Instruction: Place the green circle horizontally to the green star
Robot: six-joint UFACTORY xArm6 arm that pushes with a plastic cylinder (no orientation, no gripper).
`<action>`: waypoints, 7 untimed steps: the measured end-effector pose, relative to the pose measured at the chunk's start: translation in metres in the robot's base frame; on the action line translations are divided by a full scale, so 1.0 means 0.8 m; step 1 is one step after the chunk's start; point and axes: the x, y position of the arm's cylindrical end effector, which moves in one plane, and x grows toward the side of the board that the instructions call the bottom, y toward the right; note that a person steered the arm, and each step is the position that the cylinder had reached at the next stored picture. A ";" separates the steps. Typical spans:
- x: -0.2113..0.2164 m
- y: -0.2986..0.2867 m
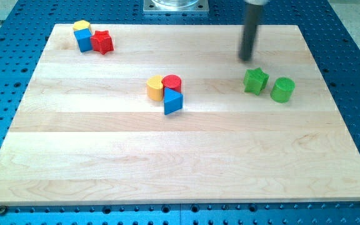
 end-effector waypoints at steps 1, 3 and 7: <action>0.068 0.098; 0.129 0.015; 0.097 -0.121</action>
